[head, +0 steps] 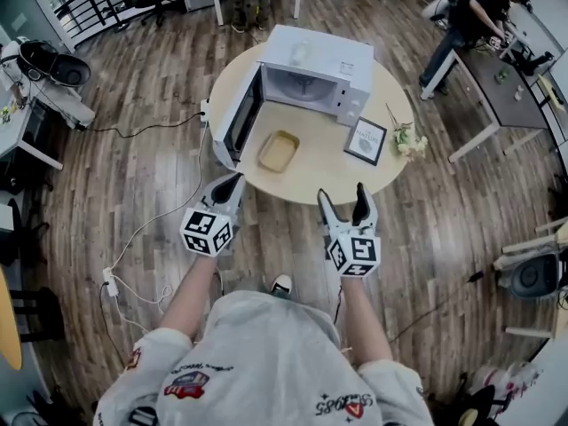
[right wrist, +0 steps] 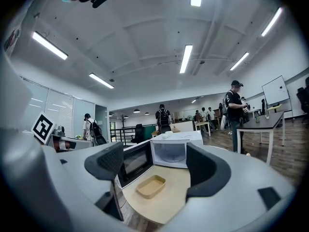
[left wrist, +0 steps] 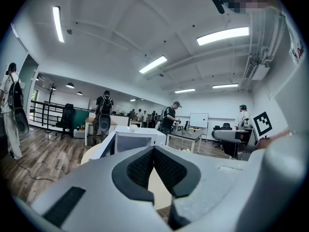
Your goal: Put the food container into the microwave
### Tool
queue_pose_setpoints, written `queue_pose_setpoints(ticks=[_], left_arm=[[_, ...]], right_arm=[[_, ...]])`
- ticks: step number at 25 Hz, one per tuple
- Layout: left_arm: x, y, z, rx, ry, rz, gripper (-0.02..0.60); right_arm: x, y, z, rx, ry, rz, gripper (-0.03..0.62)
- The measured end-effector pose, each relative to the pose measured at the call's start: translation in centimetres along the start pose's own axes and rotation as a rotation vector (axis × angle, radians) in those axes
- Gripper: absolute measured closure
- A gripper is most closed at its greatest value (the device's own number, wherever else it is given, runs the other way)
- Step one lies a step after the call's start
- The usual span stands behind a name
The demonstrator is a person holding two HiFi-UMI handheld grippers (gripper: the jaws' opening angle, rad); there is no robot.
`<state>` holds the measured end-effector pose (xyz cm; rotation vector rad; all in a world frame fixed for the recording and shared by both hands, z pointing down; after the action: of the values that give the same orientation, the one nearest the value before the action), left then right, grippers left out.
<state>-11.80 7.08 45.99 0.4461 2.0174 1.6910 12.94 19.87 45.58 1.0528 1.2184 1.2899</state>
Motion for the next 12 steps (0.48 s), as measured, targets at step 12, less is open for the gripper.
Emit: queue_pose_setpoints(ticks=[12], left_arm=[[-8.1,-1.0,-0.7,-0.005,0.017,-0.01,0.577]], right_arm=[[-4.9,-0.1,5.7,-0.014,0.016,-0.012,0.202]])
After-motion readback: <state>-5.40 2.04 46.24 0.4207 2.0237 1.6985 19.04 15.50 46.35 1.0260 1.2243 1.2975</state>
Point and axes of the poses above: the fingertips, and each gripper's own axes: x backward along the fingers, z to its right, y out of its underside, the point moved 5 cm from there along x, backward along the fingers, and after that the axes turned 2 degrees about y, right-handed, at the moved point
